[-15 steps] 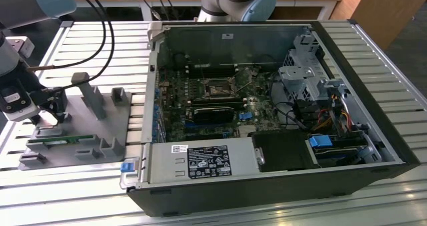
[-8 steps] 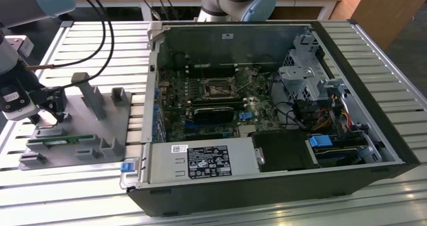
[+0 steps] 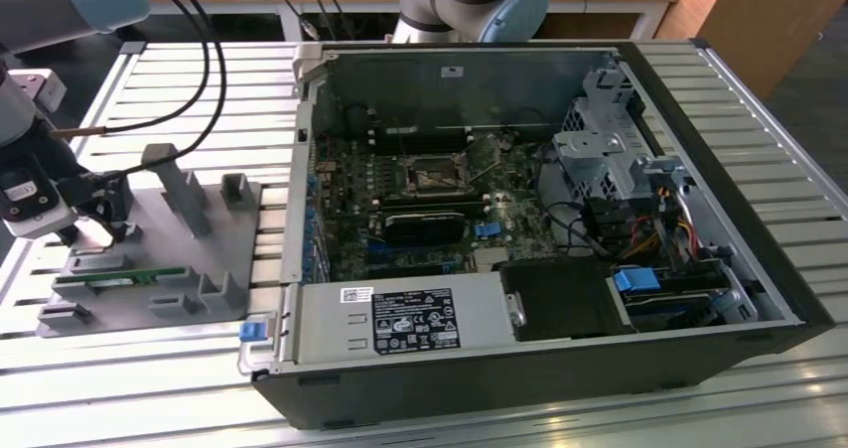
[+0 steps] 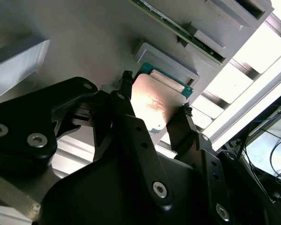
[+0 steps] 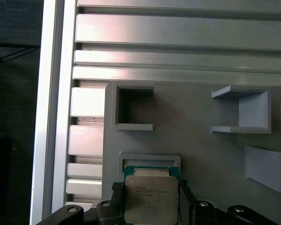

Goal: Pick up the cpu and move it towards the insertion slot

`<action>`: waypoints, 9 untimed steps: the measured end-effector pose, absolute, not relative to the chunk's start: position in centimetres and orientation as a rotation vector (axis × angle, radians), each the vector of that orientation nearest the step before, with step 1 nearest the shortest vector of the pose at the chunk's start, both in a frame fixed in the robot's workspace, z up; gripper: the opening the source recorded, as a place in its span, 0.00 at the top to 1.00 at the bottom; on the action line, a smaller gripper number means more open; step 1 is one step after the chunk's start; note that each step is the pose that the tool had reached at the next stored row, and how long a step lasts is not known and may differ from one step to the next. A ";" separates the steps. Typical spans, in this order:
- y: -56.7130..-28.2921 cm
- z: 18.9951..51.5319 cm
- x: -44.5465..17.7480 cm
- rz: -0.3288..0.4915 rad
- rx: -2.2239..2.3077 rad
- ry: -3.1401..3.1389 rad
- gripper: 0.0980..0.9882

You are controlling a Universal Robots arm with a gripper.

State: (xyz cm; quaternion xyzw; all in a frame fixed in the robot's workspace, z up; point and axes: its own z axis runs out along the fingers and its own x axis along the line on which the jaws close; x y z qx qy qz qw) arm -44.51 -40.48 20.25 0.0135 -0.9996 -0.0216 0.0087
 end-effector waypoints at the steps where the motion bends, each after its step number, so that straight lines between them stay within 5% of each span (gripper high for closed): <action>1: -40.5 20.3 -44.5 -0.067 0.042 -3.123 0.50; 9: -40.5 20.4 -44.5 -0.067 0.042 -3.123 0.50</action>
